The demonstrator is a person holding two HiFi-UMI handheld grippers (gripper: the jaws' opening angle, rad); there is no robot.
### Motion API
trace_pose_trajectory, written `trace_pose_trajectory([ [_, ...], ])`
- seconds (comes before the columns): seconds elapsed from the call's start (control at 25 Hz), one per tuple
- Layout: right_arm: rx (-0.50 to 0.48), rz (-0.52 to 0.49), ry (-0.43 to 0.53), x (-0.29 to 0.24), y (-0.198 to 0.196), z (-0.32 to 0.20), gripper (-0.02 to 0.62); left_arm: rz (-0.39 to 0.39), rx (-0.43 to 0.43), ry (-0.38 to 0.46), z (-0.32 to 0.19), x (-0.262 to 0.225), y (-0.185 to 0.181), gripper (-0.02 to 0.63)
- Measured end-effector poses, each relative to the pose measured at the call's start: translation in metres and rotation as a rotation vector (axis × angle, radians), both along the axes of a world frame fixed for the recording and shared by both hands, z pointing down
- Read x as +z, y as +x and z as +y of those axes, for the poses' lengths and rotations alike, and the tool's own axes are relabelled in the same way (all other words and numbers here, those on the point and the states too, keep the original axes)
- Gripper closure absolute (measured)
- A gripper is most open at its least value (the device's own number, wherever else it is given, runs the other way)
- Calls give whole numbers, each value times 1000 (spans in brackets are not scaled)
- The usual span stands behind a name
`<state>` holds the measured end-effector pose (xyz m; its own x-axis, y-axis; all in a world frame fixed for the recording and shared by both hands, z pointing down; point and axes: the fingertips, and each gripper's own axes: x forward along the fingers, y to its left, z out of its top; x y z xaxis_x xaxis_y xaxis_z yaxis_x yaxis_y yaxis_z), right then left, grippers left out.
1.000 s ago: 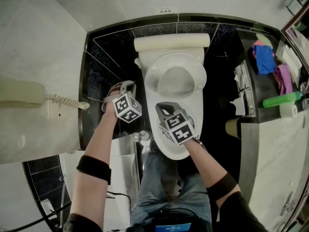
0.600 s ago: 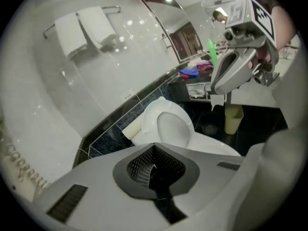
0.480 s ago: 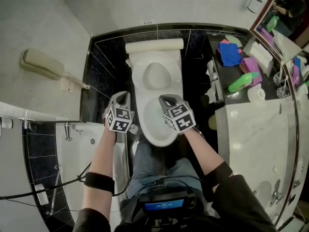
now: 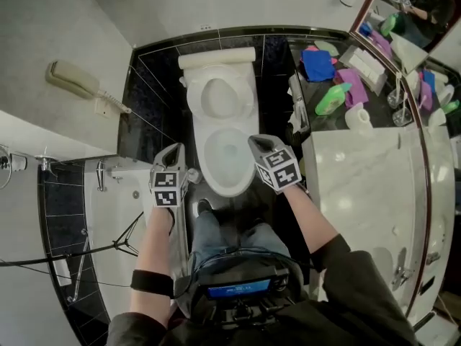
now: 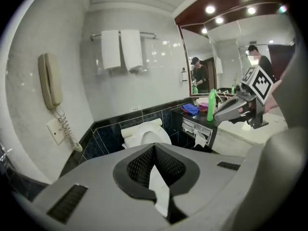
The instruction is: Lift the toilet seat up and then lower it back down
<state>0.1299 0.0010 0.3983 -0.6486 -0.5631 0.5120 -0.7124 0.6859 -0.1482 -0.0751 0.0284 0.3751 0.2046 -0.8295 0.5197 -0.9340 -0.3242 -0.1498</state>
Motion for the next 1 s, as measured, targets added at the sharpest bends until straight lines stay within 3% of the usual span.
trace_pose_trajectory([
  [0.32,119,-17,-23,-13,33,39,594,97,-17,-27,48,-15,-11,598],
  [1.0,232,76,-153,38,18,121,594,171,-20,-115,105,20,-56,598],
])
